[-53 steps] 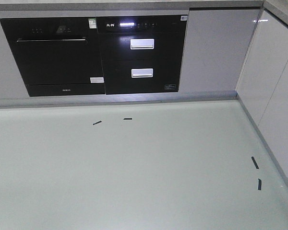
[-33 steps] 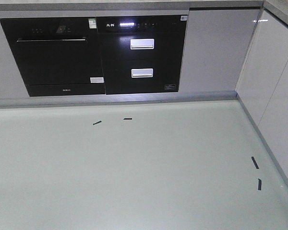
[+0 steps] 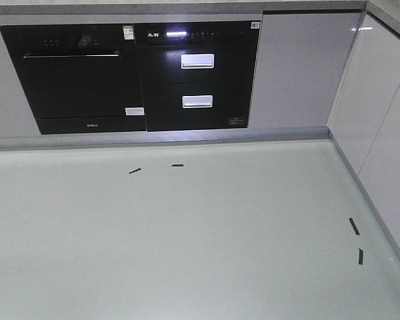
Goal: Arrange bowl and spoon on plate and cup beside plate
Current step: 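Drive the base toward the counter with both grippers held closed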
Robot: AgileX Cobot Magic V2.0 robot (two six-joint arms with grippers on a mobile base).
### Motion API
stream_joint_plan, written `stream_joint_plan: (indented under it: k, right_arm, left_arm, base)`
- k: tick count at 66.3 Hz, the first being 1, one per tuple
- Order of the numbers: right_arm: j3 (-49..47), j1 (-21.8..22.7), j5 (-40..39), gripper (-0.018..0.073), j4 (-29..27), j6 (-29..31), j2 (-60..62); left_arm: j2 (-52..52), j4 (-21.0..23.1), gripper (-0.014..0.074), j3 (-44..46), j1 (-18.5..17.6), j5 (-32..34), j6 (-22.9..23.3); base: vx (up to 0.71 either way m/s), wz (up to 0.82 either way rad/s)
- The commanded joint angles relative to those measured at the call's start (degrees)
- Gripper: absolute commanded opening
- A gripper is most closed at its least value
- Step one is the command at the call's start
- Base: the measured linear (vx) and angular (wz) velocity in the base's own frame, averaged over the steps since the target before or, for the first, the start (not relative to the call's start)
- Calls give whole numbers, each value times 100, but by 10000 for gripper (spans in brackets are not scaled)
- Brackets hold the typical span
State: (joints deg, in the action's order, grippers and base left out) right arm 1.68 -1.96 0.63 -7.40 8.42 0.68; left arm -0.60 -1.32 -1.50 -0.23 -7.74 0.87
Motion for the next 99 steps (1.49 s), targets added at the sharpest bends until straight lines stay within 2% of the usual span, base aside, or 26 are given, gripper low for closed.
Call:
stream_joint_plan:
  k: [1,99]
  right_arm:
    - [45,28,-424,-3,39,23,56]
    - [45,28,-424,-3,39,23,56]
  left_arm:
    - [-81,48,-6,-148,-6,399,54]
    - [-81,48,-6,-148,-6,399,54]
  base:
    - [0,0]
    - [6,1]
